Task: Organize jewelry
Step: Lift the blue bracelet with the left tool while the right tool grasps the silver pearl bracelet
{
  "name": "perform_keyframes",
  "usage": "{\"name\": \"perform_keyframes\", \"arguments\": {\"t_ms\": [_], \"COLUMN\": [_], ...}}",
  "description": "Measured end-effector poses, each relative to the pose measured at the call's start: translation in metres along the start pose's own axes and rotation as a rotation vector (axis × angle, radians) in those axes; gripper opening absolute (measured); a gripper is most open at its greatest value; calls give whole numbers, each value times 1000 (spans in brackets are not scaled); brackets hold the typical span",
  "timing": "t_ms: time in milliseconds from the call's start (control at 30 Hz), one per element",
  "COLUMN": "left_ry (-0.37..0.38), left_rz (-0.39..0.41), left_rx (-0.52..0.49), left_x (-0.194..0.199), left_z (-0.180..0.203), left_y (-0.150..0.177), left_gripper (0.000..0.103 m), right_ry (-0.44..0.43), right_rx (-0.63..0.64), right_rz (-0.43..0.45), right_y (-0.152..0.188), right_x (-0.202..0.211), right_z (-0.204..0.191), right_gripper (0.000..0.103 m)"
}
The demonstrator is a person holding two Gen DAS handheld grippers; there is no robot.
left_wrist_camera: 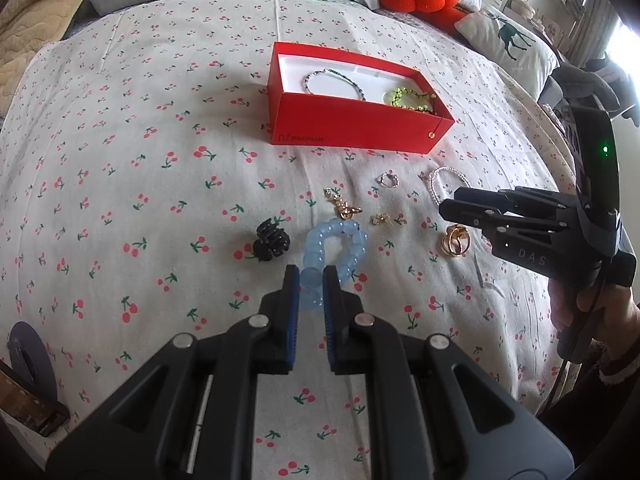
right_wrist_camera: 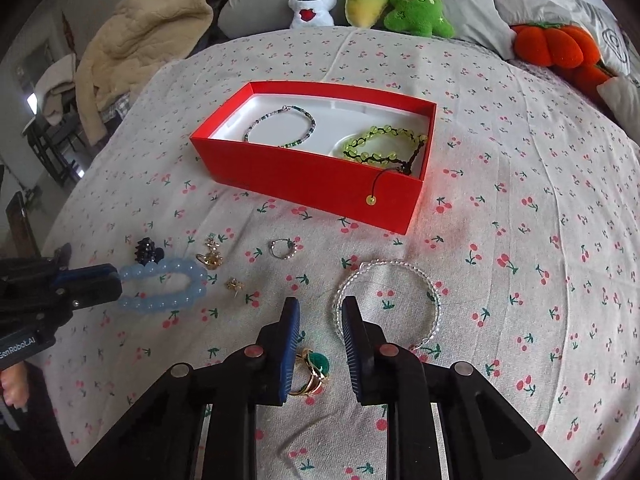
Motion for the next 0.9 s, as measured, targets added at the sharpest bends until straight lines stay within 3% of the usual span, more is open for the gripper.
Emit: {"name": "perform_keyframes", "arguments": {"t_ms": [33, 67, 200, 333, 433, 533, 567, 833, 900], "left_ry": [-2, -4, -7, -16, -29, -23, -21, -5, 2], "left_rz": [-2, -4, -9, -11, -10, -4, 3, 39, 55], "left_rx": [-1, -2, -1, -1, -2, 0, -3, -9, -11], "left_x": [-1, -2, -4, -7, -9, -6, -4, 8, 13], "left_z": [0, 0, 0, -1, -2, -1, 0, 6, 9], "left_y": [0, 1, 1, 1, 0, -1, -2, -14, -18], "left_gripper": [13, 13, 13, 13, 13, 13, 13, 13, 13], "right_ry": [16, 32, 69, 101, 139, 146, 133, 100, 84], "right_rx": [-15, -24, -21, -76, -72, -59, -73, -90, -93], "right_rz": [5, 27, 57, 12, -16, -3, -5, 12, 12], "right_y": [1, 1, -3, -2, 2, 0, -1, -2, -4], "right_x": [0, 3, 6, -9, -22, -19, -18, -7, -2], "right_z": [3, 6, 10, 20, 23, 22, 23, 23, 22], "right_gripper": [64, 85, 85, 85, 80, 54, 52, 51, 31]}}
Point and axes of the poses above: each gripper's, at about its wrist camera, not at the fingertips, and x roughly against the way its jaws point, z to its right, y to its underside, the point moved 7 cm from there along -x, roughly the way its jaws point, and after that the axes turned 2 degrees about -z, right-handed, at the moved point
